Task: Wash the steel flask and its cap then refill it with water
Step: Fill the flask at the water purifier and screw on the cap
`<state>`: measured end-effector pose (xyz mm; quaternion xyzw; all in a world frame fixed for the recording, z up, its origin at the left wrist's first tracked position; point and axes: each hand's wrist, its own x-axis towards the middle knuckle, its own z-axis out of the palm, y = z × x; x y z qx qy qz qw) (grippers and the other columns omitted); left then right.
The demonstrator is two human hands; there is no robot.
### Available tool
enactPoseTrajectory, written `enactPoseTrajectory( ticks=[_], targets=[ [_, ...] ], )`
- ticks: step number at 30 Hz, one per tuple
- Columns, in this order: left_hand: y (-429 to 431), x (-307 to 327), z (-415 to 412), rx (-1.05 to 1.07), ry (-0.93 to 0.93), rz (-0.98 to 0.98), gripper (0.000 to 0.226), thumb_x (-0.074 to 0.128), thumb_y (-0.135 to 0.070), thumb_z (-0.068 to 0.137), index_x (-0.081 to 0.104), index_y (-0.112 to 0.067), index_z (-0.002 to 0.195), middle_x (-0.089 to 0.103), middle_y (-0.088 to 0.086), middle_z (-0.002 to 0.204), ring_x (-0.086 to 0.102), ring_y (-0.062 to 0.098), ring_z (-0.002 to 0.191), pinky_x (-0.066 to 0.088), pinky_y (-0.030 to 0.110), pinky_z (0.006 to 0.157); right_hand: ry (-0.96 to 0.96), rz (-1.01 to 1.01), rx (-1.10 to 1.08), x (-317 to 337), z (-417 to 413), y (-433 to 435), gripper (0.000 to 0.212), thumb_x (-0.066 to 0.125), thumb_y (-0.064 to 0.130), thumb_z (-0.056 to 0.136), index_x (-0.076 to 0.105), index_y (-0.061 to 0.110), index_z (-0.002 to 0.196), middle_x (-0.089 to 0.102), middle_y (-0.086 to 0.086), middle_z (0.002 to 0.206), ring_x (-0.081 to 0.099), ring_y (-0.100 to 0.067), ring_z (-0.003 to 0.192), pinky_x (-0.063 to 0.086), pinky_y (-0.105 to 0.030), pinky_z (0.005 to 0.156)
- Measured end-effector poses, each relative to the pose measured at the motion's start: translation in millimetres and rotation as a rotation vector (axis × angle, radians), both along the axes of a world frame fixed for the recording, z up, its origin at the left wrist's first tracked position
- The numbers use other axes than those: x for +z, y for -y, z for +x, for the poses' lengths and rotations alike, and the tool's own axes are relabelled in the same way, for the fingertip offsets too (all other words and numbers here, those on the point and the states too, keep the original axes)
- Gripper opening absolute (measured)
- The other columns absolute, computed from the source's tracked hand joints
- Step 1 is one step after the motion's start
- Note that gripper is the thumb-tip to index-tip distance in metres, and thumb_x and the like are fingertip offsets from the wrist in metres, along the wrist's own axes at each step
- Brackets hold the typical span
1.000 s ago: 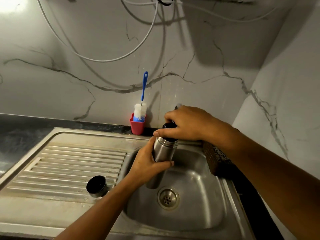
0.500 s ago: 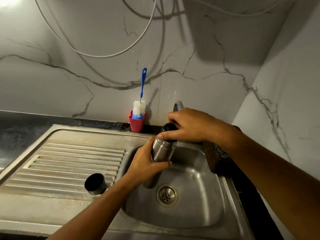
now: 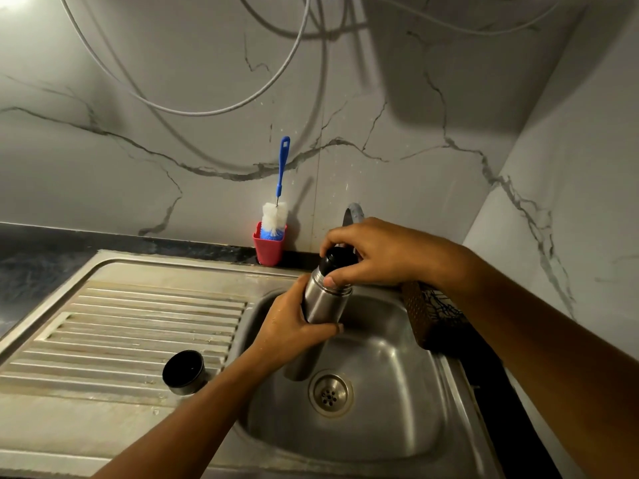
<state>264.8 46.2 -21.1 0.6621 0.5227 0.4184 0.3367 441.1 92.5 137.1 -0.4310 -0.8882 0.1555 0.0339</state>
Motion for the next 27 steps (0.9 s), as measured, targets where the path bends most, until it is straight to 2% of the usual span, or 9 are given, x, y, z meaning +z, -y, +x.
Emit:
enactPoseTrajectory(
  ticks=[3, 5, 8, 11, 13, 19, 23, 25, 27],
  targets=[
    [1.9, -0.8, 3.1, 0.004, -0.007, 0.004, 0.075, 0.092, -0.022, 0.074, 0.041, -0.052, 0.119, 0.060, -0.024, 0.107, 0.056, -0.023, 0.098, 0.045, -0.001, 0.074, 0.115, 0.107, -0.054, -5.6, -4.2, 2.0, 0.045, 0.061, 0.071, 0.088, 0.056, 0.029, 0.105, 0.058, 0.005, 0.097, 0.049, -0.020, 0.112, 0.044, -0.027, 0.064],
    [3.1, -0.9, 4.5, 0.001, -0.008, 0.009, 0.075, 0.092, -0.021, 0.074, 0.041, -0.050, 0.121, 0.059, -0.024, 0.106, 0.056, -0.023, 0.098, 0.045, -0.002, 0.075, 0.208, 0.227, -0.076, -10.9, -7.3, 1.6, 0.052, 0.051, 0.079, 0.086, 0.048, 0.029, 0.097, 0.062, -0.007, 0.112, 0.054, -0.031, 0.115, 0.032, -0.025, 0.055],
    [2.2, 1.8, 4.5, -0.015, 0.011, 0.010, 0.075, 0.092, -0.023, 0.074, 0.043, -0.048, 0.125, 0.061, -0.023, 0.108, 0.058, -0.019, 0.100, 0.049, 0.003, 0.074, 0.207, 0.266, -0.087, -16.1, -6.4, -0.8, 0.055, 0.049, 0.084, 0.083, 0.047, 0.033, 0.102, 0.055, -0.017, 0.140, 0.059, -0.033, 0.120, 0.045, -0.028, 0.064],
    [-0.3, 4.7, 0.2, -0.013, 0.053, -0.012, 0.076, 0.091, -0.025, 0.076, 0.044, -0.044, 0.132, 0.063, -0.020, 0.114, 0.060, -0.014, 0.104, 0.053, 0.009, 0.073, -0.059, -0.066, -0.037, -5.7, 1.0, -0.3, 0.056, 0.073, 0.060, 0.085, 0.053, 0.039, 0.133, 0.060, 0.003, 0.136, 0.058, -0.016, 0.122, 0.054, -0.035, 0.094],
    [0.3, 6.4, -2.2, -0.012, 0.055, -0.016, 0.074, 0.091, -0.021, 0.076, 0.045, -0.042, 0.130, 0.063, -0.018, 0.111, 0.060, -0.016, 0.102, 0.050, 0.004, 0.073, -0.136, -0.175, 0.002, -1.2, 5.0, 0.6, 0.058, 0.079, 0.044, 0.085, 0.055, 0.042, 0.138, 0.061, 0.007, 0.127, 0.061, -0.004, 0.100, 0.052, -0.025, 0.086],
    [5.4, 3.9, 3.0, 0.000, 0.054, -0.030, 0.078, 0.091, -0.028, 0.075, 0.044, -0.043, 0.134, 0.063, -0.019, 0.114, 0.061, -0.011, 0.104, 0.056, 0.016, 0.078, 0.047, 0.173, -0.116, -17.2, -2.1, -4.0, 0.061, 0.061, 0.086, 0.073, 0.057, 0.032, 0.103, 0.065, -0.005, 0.108, 0.052, -0.014, 0.101, 0.054, -0.032, 0.074],
    [9.6, 4.8, 5.6, -0.030, 0.075, -0.038, 0.071, 0.091, -0.021, 0.075, 0.047, -0.040, 0.128, 0.064, -0.016, 0.112, 0.062, -0.009, 0.104, 0.053, 0.009, 0.076, 0.172, 0.352, -0.169, -31.7, -9.4, 3.1, 0.067, 0.043, 0.092, 0.077, 0.054, 0.028, 0.096, 0.051, -0.019, 0.151, 0.058, -0.037, 0.123, 0.048, -0.031, 0.075],
    [11.5, 9.2, 4.6, -0.067, 0.107, -0.063, 0.067, 0.091, -0.017, 0.076, 0.050, -0.039, 0.125, 0.066, -0.012, 0.112, 0.065, -0.004, 0.102, 0.054, 0.011, 0.078, -0.055, 0.215, -0.191, -33.1, -8.6, 5.1, 0.065, 0.052, 0.090, 0.075, 0.054, 0.028, 0.090, 0.057, -0.017, 0.144, 0.064, -0.030, 0.109, 0.053, -0.036, 0.077],
    [13.1, 17.8, 3.1, -0.102, 0.173, -0.119, 0.066, 0.090, -0.012, 0.076, 0.052, -0.037, 0.124, 0.068, -0.008, 0.113, 0.068, 0.001, 0.101, 0.057, 0.016, 0.079, -0.465, -0.160, -0.137, -29.1, -6.6, 6.2, 0.049, 0.077, 0.063, 0.079, 0.061, 0.025, 0.105, 0.069, -0.004, 0.120, 0.065, -0.019, 0.109, 0.056, -0.038, 0.091]
  ],
)
